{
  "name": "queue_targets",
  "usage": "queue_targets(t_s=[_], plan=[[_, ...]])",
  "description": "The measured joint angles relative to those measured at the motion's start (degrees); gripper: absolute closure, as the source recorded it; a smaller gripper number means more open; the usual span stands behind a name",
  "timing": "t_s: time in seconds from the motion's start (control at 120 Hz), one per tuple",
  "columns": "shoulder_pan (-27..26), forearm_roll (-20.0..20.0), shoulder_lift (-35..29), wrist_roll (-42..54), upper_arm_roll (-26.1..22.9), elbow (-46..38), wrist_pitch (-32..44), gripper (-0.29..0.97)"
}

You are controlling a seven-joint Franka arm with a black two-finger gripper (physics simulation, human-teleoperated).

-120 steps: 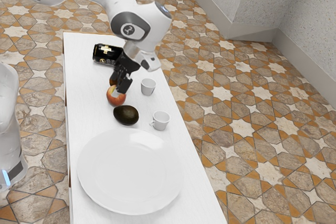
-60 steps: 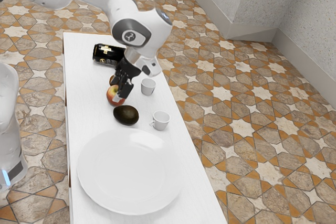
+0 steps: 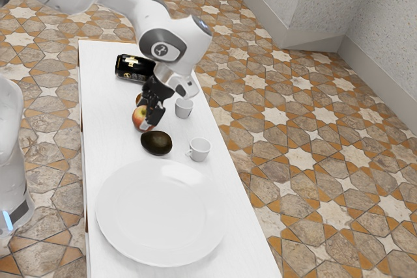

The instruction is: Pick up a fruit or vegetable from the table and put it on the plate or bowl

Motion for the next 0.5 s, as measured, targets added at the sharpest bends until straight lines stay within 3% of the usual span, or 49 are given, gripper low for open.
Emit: queue_targets(t_s=[0.383, 0.5], plan=[[0.00, -0.10, 0.61, -0.09, 0.00, -0.26, 1.50, 0.00], [0.00, -0.24, 0.90, -0.11, 0.00, -0.26, 1.93, 0.12]])
